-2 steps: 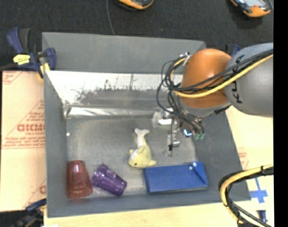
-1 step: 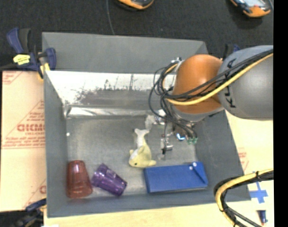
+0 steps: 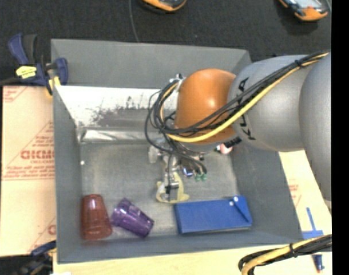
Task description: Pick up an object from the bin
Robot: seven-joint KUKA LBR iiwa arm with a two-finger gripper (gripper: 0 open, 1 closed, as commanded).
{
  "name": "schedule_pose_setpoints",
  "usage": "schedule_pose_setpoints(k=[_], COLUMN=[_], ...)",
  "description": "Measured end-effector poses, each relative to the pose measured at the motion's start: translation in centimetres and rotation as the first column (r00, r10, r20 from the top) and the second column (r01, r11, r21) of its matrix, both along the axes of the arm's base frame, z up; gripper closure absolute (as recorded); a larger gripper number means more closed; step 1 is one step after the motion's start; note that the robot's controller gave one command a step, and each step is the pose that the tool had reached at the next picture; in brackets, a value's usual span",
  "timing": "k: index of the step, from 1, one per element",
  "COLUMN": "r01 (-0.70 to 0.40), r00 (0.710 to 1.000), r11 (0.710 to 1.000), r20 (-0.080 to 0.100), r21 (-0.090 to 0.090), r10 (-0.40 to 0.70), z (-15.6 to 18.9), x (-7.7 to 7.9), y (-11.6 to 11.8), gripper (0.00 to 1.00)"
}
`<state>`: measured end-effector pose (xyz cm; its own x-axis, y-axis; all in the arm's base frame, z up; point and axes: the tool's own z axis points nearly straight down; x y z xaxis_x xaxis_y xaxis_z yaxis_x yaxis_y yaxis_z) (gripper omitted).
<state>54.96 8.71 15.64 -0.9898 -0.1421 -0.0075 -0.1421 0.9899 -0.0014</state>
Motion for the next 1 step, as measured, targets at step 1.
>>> schedule_pose_setpoints(k=[1], r01=[-0.263], r00=[0.965], r11=[0.965], r20=[0.000], r21=[-0.002], r10=[0.263], z=[-4.59], x=[0.08], y=[0.06], gripper=[0.00])
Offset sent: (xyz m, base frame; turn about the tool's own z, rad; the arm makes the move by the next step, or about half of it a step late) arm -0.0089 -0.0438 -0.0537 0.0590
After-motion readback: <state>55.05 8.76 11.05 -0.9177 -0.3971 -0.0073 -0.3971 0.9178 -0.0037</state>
